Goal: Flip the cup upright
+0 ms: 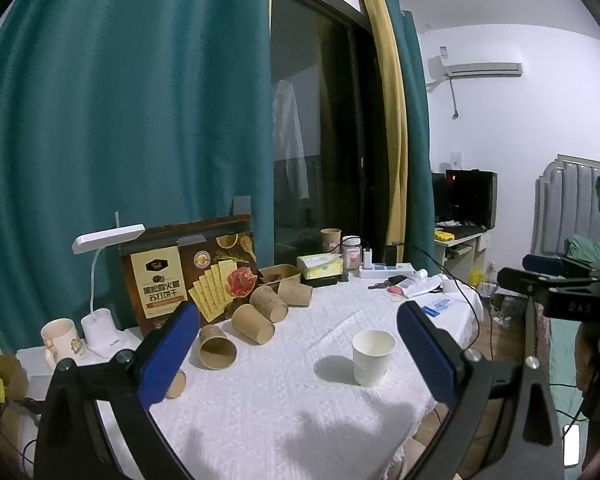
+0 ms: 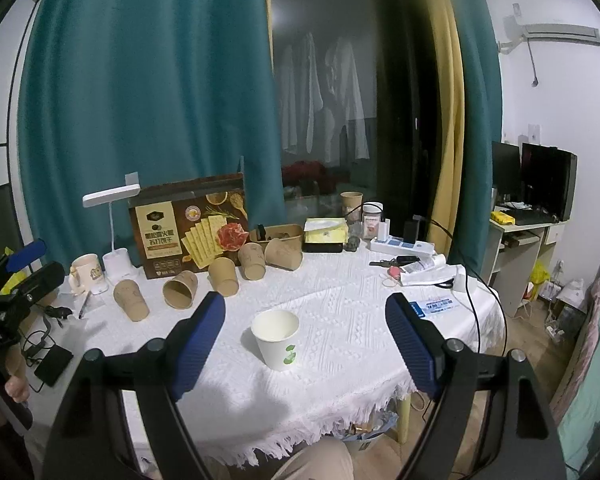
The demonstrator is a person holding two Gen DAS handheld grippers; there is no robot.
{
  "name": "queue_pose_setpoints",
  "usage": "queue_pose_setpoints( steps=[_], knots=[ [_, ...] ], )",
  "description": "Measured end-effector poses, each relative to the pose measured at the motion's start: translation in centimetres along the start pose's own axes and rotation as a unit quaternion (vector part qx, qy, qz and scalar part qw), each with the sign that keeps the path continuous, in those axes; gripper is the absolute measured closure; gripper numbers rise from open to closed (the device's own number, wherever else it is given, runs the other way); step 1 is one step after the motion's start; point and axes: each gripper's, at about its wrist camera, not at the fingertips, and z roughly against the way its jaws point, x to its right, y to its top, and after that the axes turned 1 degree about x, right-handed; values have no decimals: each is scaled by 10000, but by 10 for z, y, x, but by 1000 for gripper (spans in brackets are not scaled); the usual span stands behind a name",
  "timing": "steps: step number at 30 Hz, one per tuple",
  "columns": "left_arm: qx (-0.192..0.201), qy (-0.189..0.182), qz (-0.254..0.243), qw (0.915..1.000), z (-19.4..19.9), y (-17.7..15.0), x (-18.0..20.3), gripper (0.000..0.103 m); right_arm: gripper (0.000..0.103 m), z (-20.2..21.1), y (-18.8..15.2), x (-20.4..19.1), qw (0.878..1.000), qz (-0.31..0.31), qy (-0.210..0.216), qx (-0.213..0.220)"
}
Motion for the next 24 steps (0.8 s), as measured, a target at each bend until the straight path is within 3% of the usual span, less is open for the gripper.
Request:
queue_pose_setpoints(
  steps=[24],
  knots=[
    [-30,-49,19,10000,-5,-1,9,4,22,0,-6,10,10000,-24,28,-40]
  ],
)
